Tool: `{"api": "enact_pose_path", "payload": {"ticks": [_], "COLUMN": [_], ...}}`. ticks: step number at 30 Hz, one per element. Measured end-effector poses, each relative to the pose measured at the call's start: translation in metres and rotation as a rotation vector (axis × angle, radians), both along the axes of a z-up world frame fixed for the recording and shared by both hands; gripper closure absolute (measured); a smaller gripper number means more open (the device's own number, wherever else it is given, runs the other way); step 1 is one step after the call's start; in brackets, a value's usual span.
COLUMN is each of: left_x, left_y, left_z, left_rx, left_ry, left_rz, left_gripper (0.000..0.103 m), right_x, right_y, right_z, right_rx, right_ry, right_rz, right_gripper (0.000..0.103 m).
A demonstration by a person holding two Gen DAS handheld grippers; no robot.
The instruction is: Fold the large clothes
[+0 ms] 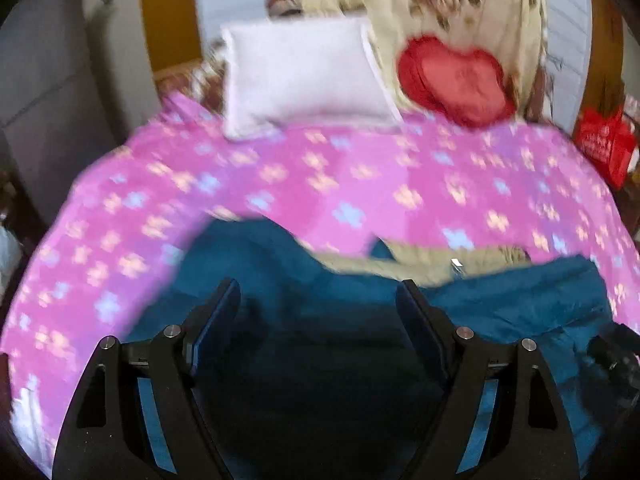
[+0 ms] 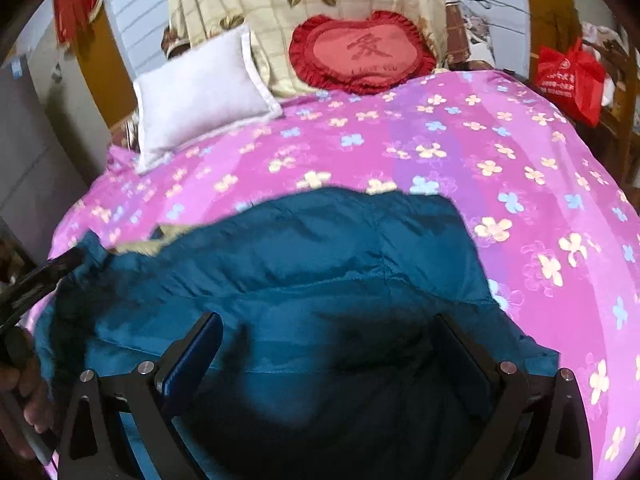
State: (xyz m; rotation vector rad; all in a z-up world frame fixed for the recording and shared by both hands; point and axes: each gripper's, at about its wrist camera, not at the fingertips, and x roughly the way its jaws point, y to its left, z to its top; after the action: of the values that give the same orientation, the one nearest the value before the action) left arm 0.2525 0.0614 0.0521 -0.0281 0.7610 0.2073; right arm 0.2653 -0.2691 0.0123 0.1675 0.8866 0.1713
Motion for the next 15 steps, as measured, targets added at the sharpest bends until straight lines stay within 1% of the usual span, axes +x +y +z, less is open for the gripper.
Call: {"api": "enact_pose_path", "payload": {"ticks": [2,3,4,5,6,7,8,9,10,12,15], "left_x": [-0.008,-0.013,-0.015,-0.019,-0.021,-0.02,-0.016,-0.015,-0.015,-0.008,-0.004], "left_y": [0.02,0.031,0.044,0.058,0.063,0.068,0.07,0.07,0.069,0.062,0.059], "left_z": [0.004,0.0,-0.008,-0.02,-0.03,-0.046,-0.066,-0.074,-0.076,-0.078,-0.081], "left_rx": [0.068,0.103,0.113,0.099,0.089,0.088,0.087,0.067,0.048,0.058,0.057], "left_ry": [0.014,0.029,0.049,0.075,0.094,0.131,0.181,0.183,0.162,0.154,0.159], "left_rz": [0.03,0.06,0.098,0.134,0.144,0.149,0.147,0.139,0.136,0.125,0.111], "left_gripper": [0.022,0.022,0.022,0.022,0.022,0.022,0.022,0.022,0.022,0.021,0.019], "right_x": [-0.008,-0.009,-0.009,-0.008,-0.008,-0.007,-0.006,-0.008,-0.009,-0.009,-0.008], "right_y": [-0.002,-0.001,0.0,0.002,0.004,0.006,0.008,0.007,0.003,-0.007,-0.011], "right_z": [0.011,0.012,0.009,0.005,-0.002,-0.012,-0.024,-0.029,-0.032,-0.034,-0.036], "right_rx": [0.032,0.032,0.021,0.012,-0.002,-0.039,-0.112,-0.145,-0.145,-0.126,-0.112], "right_ry": [-0.013,-0.011,0.015,0.039,0.06,0.084,0.095,0.086,0.076,0.085,0.099], "right_rz": [0.007,0.014,0.026,0.034,0.047,0.064,0.073,0.074,0.07,0.044,0.038], "right_gripper": [0.0,0.0,0.0,0.0,0.0,0.0,0.0,0.0,0.0,0.0,0.0]}}
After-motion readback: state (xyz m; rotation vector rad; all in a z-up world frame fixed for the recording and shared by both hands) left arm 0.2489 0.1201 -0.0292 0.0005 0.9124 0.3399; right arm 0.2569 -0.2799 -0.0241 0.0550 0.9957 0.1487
